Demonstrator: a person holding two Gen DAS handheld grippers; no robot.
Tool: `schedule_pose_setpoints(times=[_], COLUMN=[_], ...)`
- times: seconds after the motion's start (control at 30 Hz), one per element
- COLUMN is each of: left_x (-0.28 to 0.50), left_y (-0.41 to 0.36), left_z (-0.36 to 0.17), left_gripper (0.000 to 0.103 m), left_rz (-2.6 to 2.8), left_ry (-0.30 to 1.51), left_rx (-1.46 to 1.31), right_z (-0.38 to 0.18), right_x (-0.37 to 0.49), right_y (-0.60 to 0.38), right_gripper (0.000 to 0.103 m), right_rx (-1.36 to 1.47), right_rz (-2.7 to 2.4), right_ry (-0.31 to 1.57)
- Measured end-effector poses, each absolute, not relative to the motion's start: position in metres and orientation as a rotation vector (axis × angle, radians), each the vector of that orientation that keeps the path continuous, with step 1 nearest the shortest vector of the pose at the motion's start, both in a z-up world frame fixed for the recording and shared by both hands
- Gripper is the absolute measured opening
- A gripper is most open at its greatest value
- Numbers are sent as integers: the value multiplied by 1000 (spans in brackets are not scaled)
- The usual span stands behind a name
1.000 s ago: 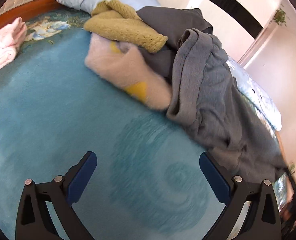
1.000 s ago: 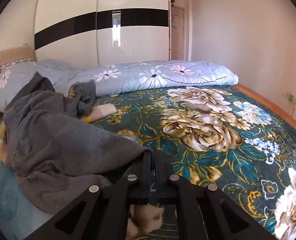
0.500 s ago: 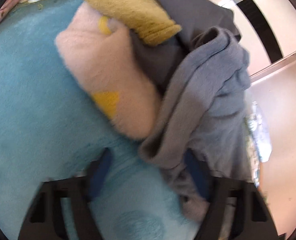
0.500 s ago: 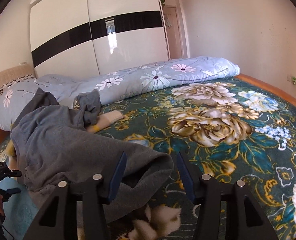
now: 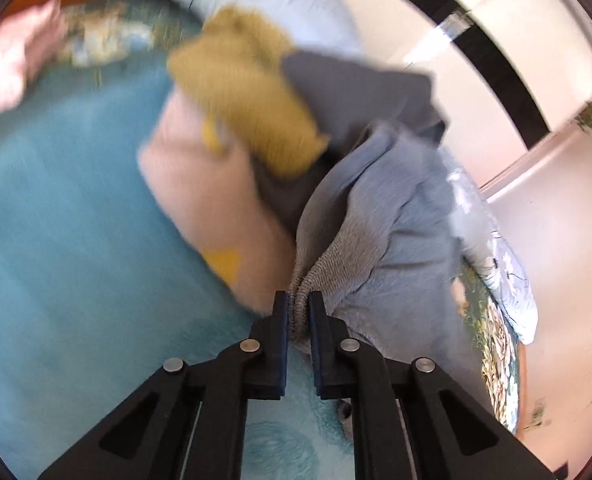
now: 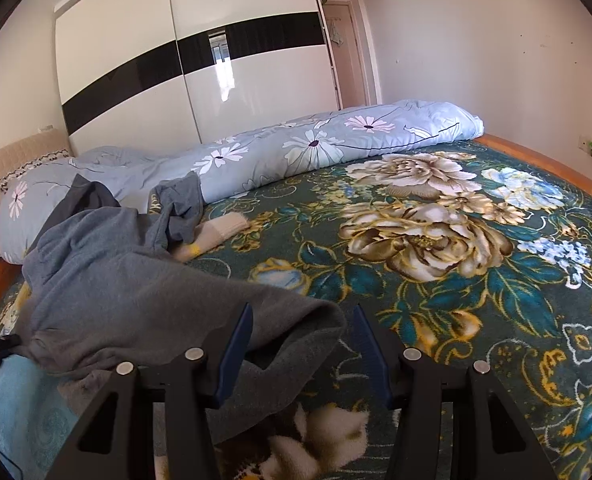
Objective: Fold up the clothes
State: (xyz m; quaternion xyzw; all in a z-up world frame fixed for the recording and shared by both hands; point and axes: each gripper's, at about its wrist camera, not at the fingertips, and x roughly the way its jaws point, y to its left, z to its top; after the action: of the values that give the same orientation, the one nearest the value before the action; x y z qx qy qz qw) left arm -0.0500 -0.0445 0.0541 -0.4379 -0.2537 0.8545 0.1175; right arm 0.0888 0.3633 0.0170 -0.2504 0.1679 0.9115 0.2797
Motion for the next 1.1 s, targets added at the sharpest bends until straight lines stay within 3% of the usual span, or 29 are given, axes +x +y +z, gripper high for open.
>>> schedule_pose_setpoints(times=[0.1,0.13,0.17,0.3,0.53,0.57,0.63,0.67,0.7,0.77,1.03,1.07,1.1], left_x=[-29,-27,-21,4,-4,-8,-16,-18,-22,-34,-80,-82,-84], left_y=[-74,-77,-86,-172,-164,-151,-124,-110,-98,-78,-23,-18,-13], left_z=[88,91,97,106,43,35,21,17,13,1,-27,-27,-27], left_gripper=[7,0,0,0,0,4,26,48,60,63,62,56,40], left_rz=[2560,2624,2713,2813,2403,2350,2288,2277,2274,2273,2283,2285,2286], left_ry=[-716,-695,-672,-824,-1109,-1130,-1129,-1109,-1093,-1066,-976,-966,-958], left_rx=[-1191,-1169,-1131,-1073,-1216,-1233,-1267,-1278,-1285,-1313,-1406,-1403,-1405], right_z=[21,22,22,22,20,19,17,16,15,12,1,0,-2], right_x=[91,91,91,89,90,91,92,92,92,90,77,76,75], right_y=[362,361,360,357,350,352,356,359,361,363,364,363,363], right_gripper=[56,56,56,56,56,56,56,56,56,56,59,59,59], right_rx=[-643,-643,-642,-652,-669,-671,-675,-678,-682,-696,-779,-789,-801], right_rz=[2456,2458,2459,2463,2467,2466,2464,2461,2458,2455,2457,2458,2457], right_ry=[441,435,429,414,406,422,454,479,498,522,551,553,552])
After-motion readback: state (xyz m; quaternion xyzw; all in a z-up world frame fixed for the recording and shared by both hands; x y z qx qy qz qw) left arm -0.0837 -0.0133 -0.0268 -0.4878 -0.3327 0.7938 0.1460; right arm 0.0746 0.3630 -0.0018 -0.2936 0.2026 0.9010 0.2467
